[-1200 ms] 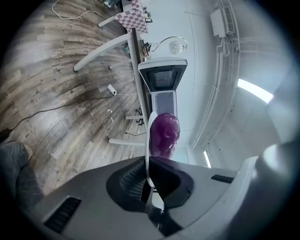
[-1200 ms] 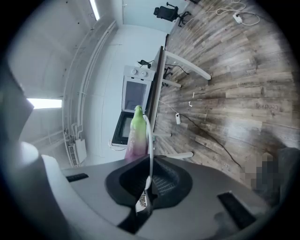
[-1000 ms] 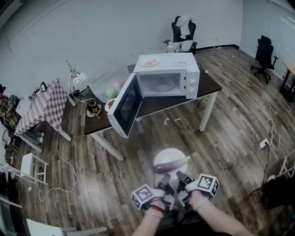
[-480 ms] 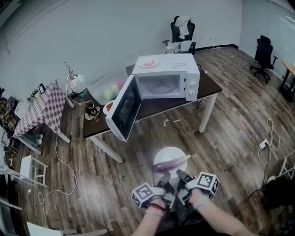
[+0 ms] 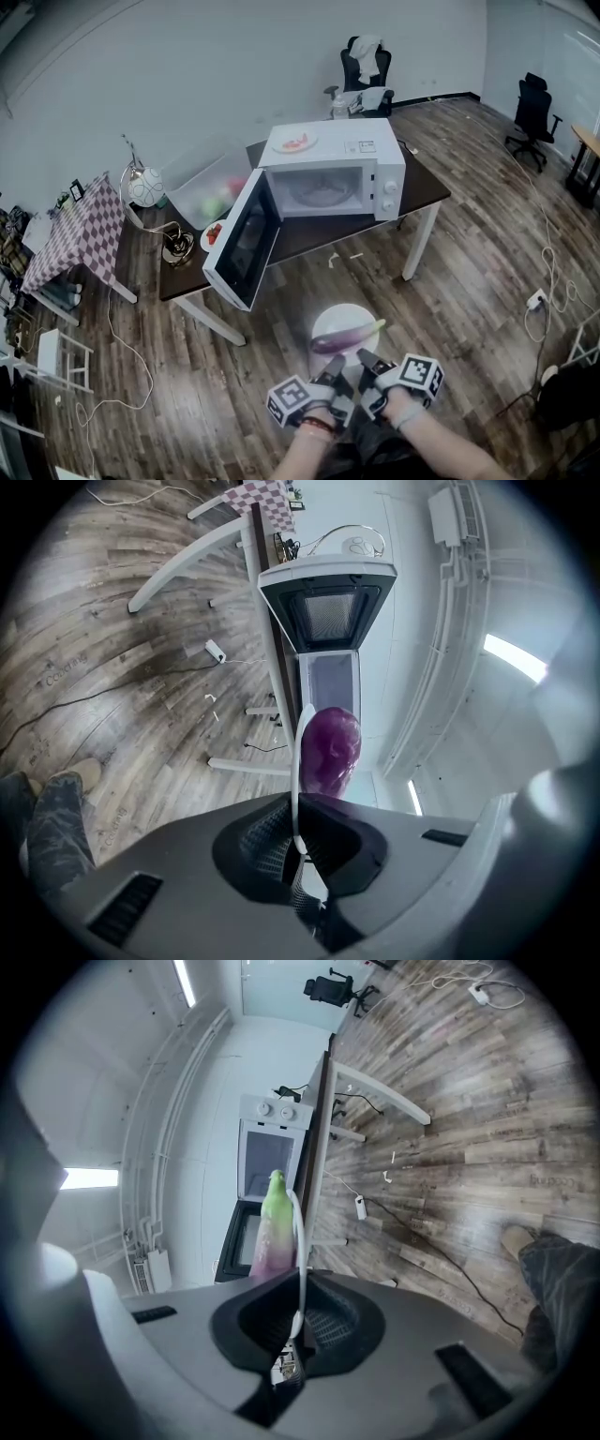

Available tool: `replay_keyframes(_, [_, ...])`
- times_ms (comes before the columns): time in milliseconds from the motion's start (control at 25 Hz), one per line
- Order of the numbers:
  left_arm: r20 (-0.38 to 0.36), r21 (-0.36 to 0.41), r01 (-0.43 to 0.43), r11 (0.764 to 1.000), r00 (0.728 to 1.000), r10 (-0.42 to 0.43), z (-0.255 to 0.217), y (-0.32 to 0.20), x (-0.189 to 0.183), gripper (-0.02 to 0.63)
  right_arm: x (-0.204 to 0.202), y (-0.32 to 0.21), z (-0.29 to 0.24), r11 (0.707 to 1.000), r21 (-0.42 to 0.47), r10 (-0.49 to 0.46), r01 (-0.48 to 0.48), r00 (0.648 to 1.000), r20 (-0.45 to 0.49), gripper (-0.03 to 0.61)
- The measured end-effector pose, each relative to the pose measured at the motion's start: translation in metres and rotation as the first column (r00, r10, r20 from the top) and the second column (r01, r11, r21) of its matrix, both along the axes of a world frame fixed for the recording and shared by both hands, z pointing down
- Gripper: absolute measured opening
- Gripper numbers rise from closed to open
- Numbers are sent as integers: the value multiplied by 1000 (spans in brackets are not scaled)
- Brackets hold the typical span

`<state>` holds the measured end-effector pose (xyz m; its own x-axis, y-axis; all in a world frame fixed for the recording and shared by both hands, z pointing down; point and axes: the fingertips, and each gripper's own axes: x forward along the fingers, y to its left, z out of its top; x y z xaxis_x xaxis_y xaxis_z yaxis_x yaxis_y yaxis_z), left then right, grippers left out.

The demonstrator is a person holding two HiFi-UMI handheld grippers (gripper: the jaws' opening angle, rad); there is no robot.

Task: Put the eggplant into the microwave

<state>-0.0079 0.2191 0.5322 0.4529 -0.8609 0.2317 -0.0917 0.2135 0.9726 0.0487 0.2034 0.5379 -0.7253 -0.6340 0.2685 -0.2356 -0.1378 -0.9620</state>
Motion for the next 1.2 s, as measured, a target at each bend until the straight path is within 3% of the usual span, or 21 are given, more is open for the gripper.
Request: replay_keyframes(1200, [4,-35,17,999,1000,-17,12,-165,-17,11,-17,-166,11,1000,-25,-18,18,1000,-4,12])
